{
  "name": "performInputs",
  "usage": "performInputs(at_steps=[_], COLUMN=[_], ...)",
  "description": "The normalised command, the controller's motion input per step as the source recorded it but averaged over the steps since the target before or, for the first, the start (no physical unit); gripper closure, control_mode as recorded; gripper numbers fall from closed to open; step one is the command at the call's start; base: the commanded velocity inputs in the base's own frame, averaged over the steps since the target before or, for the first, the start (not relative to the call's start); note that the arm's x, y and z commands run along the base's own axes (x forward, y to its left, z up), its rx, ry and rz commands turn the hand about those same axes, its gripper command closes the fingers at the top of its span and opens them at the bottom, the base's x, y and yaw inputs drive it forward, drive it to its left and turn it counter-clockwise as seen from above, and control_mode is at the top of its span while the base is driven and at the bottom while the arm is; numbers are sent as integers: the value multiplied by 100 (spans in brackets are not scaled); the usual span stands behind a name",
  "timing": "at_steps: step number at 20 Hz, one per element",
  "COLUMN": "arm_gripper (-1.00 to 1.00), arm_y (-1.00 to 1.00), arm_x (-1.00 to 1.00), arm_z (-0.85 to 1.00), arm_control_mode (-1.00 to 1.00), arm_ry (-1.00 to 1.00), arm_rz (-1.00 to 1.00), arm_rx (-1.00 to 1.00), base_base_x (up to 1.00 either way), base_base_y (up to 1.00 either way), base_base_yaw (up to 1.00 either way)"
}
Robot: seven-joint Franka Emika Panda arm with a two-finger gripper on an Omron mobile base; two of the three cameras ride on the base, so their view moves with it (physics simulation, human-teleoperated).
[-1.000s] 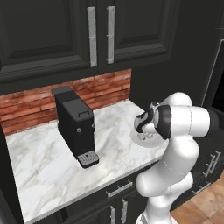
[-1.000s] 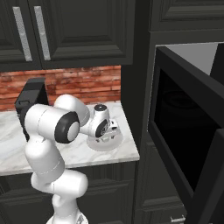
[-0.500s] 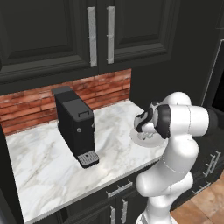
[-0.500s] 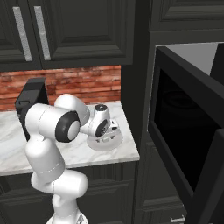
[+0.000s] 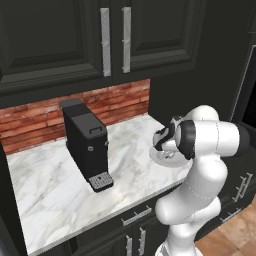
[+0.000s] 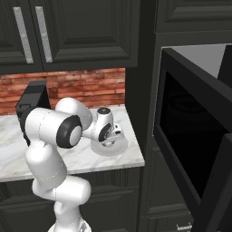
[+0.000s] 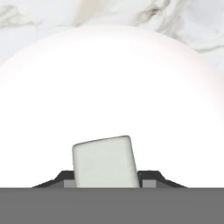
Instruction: Pick the marshmallow from the counter and place it in the microwave. Then turn on the microwave.
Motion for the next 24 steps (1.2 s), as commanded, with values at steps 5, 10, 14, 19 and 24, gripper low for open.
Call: performInputs(at_steps=[5,10,14,19,24], arm_gripper=[100,100,100,100,100], arm_y=[0,0,0,0,0], arm_x=[-17,-19,-27,-36,-41], arm_z=[21,40,48,53,51], arm_control_mode=[-100,-100,-100,-100,-100], arm_ry=[-7,-9,-6,-3,-2], arm_rz=[0,0,0,-1,-3], arm_rx=[0,0,0,1,1], base_base_x=[0,0,0,0,0], base_base_y=[0,0,0,0,0], base_base_yaw=[0,0,0,0,0])
